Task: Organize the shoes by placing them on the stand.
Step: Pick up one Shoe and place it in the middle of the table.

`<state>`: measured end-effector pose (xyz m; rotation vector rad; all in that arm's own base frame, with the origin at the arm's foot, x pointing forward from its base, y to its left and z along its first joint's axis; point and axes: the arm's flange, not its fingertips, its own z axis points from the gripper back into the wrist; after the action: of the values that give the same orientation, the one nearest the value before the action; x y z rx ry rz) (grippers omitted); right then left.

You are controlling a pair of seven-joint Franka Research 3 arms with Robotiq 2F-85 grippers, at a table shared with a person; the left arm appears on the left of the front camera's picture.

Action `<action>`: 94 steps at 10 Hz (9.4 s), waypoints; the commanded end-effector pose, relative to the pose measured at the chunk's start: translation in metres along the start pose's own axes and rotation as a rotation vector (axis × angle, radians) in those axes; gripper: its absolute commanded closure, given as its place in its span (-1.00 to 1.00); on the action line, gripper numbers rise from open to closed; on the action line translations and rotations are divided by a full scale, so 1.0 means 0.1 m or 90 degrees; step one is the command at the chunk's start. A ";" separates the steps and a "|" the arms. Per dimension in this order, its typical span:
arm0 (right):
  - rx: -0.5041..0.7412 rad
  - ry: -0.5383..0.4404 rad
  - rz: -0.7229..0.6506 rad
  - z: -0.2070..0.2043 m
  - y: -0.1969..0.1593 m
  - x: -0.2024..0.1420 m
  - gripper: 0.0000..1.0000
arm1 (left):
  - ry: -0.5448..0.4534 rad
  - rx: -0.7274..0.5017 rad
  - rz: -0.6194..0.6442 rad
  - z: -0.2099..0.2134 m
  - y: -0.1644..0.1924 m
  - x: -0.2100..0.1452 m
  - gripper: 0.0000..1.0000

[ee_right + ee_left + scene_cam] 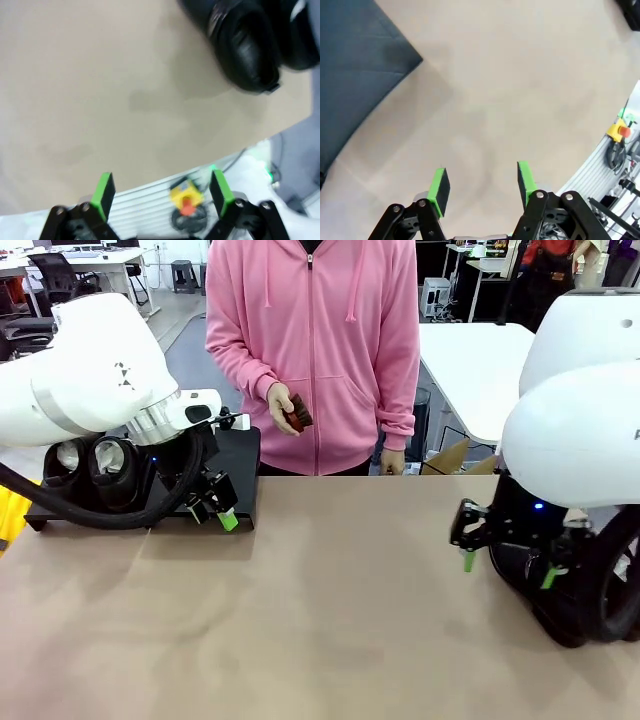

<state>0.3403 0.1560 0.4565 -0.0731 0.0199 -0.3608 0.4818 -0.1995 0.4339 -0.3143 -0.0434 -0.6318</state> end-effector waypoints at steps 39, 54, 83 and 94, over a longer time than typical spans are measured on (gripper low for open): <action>0.075 -0.050 0.362 -0.74 -1.59 1.05 -0.25 | 0.005 0.004 -0.013 0.05 -0.07 -0.06 -0.42; 0.050 -0.061 0.353 -1.12 -1.40 1.17 -0.25 | 0.005 0.004 -0.013 0.05 -0.07 -0.06 -0.42; 0.249 -0.153 0.279 0.00 0.41 -0.12 1.00 | 0.005 0.004 -0.013 0.05 -0.07 -0.06 -0.42; 0.232 -0.072 0.218 -0.90 1.36 -0.21 0.53 | 0.005 0.004 -0.013 0.05 -0.07 -0.06 -0.42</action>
<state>0.3619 0.2773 0.3490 0.2512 -0.1276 0.0137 0.4763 -0.2041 0.4381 -0.3114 -0.0443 -0.6452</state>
